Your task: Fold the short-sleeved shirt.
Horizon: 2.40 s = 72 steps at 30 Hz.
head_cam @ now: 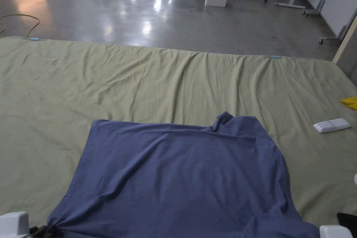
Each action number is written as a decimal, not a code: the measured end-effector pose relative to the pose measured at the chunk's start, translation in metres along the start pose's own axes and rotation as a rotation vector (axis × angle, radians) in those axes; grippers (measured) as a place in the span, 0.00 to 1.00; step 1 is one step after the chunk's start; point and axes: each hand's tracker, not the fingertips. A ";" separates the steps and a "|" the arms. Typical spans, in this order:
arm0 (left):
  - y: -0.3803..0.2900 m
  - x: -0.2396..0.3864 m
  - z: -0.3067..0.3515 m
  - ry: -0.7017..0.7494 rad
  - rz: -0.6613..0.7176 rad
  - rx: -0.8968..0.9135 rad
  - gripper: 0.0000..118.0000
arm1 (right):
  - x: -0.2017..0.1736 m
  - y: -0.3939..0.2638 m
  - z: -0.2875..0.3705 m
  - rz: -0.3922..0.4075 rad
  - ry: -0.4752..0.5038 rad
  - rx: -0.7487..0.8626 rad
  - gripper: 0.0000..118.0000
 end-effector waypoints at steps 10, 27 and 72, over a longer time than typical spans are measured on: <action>0.077 0.018 -0.043 0.027 -0.038 0.076 0.07 | 0.000 0.088 -0.020 -0.039 -0.011 0.124 0.06; 0.143 0.038 -0.152 0.105 -0.015 -0.030 0.07 | 0.007 0.165 -0.159 -0.059 0.033 0.031 0.08; 0.073 0.054 -0.032 0.090 -0.116 0.295 0.06 | -0.064 0.080 0.042 -0.141 -0.078 0.906 0.01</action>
